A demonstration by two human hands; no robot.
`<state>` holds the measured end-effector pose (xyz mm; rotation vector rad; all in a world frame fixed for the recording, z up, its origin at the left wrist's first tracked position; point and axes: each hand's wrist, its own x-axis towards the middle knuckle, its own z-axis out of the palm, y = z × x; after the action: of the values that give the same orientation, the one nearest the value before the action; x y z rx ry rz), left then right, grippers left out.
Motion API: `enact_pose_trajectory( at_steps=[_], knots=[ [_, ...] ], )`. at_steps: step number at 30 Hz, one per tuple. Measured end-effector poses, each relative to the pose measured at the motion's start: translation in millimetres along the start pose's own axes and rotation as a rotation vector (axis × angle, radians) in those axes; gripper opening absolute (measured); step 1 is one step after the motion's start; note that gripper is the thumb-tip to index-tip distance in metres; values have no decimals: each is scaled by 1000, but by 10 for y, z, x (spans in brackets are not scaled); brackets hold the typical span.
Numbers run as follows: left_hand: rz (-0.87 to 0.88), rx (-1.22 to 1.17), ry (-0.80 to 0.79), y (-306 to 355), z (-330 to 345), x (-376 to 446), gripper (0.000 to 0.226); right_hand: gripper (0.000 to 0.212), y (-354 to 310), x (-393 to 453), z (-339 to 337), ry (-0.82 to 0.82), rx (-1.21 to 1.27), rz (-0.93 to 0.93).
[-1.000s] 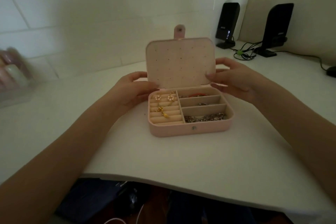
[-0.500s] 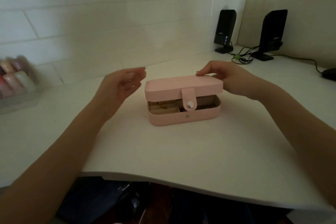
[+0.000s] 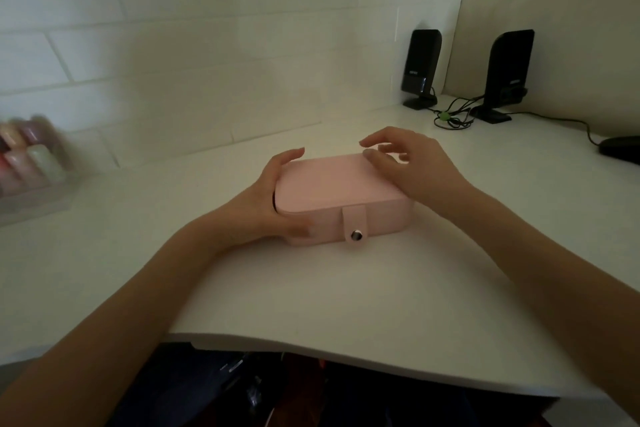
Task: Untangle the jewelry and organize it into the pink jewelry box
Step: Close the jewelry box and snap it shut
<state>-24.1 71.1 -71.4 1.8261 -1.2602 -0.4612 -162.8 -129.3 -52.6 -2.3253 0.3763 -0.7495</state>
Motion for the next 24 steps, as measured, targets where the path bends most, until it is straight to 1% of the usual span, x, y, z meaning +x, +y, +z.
enact_pose_trajectory(
  at_steps=[1, 2, 5, 6, 10, 15, 24],
  knots=[
    [6, -3, 8, 1, 10, -2, 109, 23, -39, -77, 9, 25, -32, -38],
    [7, -14, 18, 0, 14, -4, 106, 31, -83, -163, 24, -9, -74, -73],
    [17, 2, 32, -6, 15, 2, 101, 66, -171, -370, 75, -217, -359, -190],
    [19, 12, 32, -6, 14, 3, 101, 71, -175, -396, 90, -240, -410, -214],
    [4, 16, 27, 15, 17, -6, 104, 74, -174, -405, 102, -217, -328, -204],
    [-12, 13, 20, 13, 18, 0, 104, 85, -158, -401, 48, -292, -338, -233],
    [-26, 6, 8, 8, 5, 7, 106, 81, -205, -430, 79, -276, -356, -228]
  ],
)
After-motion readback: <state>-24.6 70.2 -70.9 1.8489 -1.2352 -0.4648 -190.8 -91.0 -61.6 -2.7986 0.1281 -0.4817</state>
